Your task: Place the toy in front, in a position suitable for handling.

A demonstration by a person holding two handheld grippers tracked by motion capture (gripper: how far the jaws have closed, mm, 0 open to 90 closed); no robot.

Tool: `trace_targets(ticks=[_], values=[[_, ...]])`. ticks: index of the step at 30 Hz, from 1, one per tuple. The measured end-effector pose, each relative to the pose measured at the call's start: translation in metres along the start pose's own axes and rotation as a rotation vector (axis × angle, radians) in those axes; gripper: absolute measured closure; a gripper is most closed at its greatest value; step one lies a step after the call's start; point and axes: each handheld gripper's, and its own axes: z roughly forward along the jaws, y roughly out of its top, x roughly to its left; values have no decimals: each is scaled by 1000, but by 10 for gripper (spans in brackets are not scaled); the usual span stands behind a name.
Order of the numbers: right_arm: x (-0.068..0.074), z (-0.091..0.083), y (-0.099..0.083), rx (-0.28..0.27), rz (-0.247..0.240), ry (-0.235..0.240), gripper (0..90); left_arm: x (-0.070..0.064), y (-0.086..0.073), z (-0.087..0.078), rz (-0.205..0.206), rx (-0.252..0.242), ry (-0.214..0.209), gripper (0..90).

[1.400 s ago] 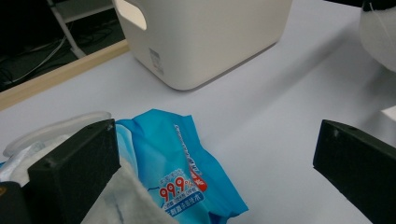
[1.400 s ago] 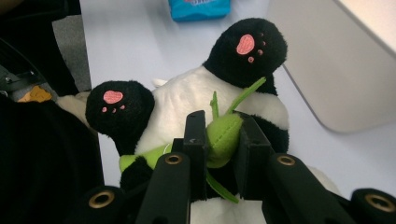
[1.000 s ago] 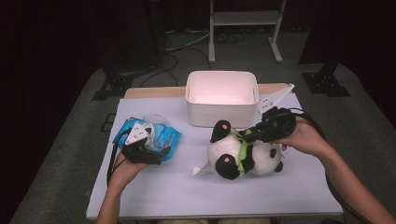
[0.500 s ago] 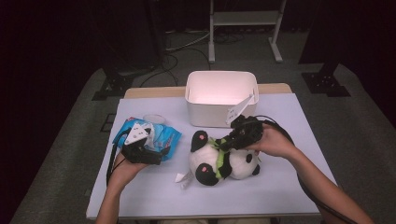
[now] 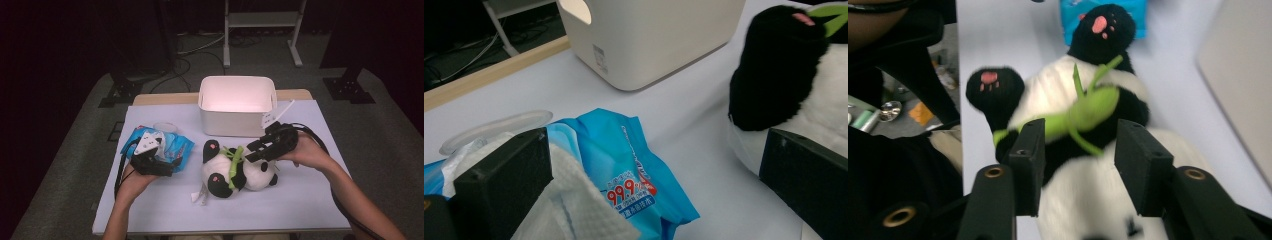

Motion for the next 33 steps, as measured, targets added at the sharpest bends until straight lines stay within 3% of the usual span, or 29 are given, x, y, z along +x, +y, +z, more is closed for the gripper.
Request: trace_targets(ticks=[4, 7, 13, 15, 18, 28, 33], values=[[-6, -13, -9, -14, 3, -19, 471, 0, -1, 1, 0, 2, -4, 0], [-12, -19, -21, -9, -15, -70, 444, -1, 0, 1, 7, 3, -8, 0], [-25, -15, -49, -36, -7, -104, 404, -1, -1, 3, 1, -1, -14, 0], [-28, -6, -59, -8, -27, -112, 399, -1, -2, 4, 1, 1, -15, 0], [-25, 15, -70, 96, -55, -134, 384, -1, -1, 4, 0, 3, -14, 0], [-17, 17, -79, 58, -38, -131, 404, -1, 0, 2, 8, -4, -24, 0], [-18, 19, -88, -9, 12, -123, 399, 1, -2, 2, 14, 2, -45, 6]])
